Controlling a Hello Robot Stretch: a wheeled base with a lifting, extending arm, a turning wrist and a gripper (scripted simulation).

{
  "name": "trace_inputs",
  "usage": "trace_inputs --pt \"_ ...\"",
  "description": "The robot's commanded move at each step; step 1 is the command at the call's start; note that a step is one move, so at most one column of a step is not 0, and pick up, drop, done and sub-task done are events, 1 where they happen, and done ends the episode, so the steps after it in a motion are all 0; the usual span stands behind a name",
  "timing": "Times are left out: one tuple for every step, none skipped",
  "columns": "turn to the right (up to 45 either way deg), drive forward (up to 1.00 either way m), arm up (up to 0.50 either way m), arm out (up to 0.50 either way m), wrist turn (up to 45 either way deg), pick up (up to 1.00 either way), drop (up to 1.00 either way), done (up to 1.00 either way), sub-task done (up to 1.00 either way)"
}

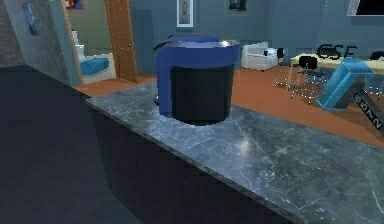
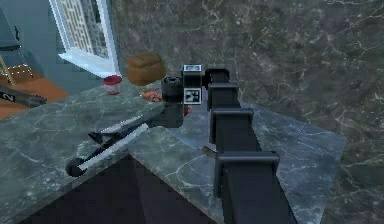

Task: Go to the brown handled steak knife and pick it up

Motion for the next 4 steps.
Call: trace_inputs --pt "0.0 0.00 0.00 0.00 45.0 0.00 0.00 0.00 0.00" --pt "0.0 0.00 0.00 0.00 45.0 0.00 0.00 0.00 0.00" --pt "0.0 0.00 0.00 0.00 45.0 0.00 0.00 0.00 0.00" --pt "0.0 0.00 -0.14 0.00 0.0 0.00 0.00 0.00 0.00"
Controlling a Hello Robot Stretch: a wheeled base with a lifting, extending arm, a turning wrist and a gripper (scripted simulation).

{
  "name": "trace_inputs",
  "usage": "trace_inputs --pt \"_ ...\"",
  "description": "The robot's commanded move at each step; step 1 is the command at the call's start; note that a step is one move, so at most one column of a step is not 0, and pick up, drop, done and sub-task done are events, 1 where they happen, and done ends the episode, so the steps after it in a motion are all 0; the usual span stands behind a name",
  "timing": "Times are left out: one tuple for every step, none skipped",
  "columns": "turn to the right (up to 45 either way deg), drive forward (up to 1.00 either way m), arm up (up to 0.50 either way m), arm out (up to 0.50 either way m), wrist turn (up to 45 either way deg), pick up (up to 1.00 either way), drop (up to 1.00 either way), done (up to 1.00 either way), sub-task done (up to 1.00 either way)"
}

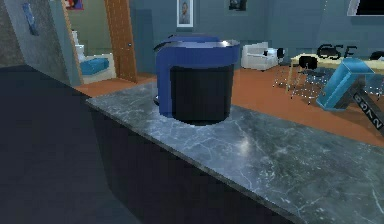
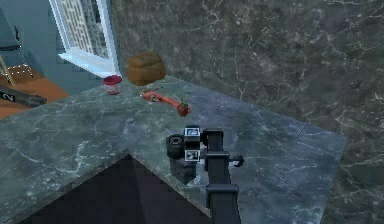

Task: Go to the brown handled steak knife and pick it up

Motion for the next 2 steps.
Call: trace_inputs --pt "0.0 0.00 0.00 0.00 0.0 1.00 0.00 0.00 0.00" --pt "0.0 0.00 0.10 0.00 0.0 0.00 0.00 0.00 0.00"
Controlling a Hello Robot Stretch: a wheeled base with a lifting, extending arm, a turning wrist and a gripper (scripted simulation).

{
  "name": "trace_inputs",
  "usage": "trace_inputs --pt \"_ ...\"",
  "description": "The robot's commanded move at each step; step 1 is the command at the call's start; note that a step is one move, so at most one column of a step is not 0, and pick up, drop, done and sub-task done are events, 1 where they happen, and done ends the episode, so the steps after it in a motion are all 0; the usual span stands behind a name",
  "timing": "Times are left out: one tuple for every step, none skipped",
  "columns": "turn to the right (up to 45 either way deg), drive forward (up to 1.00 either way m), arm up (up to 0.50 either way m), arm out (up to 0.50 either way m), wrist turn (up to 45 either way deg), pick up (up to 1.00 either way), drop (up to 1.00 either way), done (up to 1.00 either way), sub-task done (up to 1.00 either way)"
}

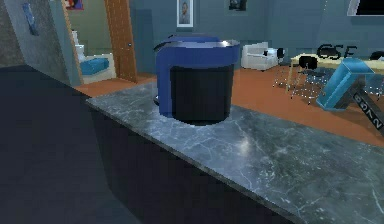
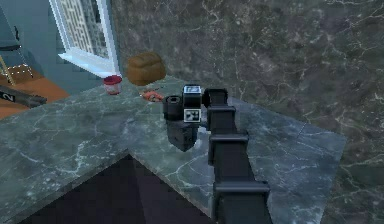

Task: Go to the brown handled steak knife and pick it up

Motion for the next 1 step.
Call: trace_inputs --pt "0.0 0.00 0.00 0.00 0.0 0.00 0.00 1.00 0.00"
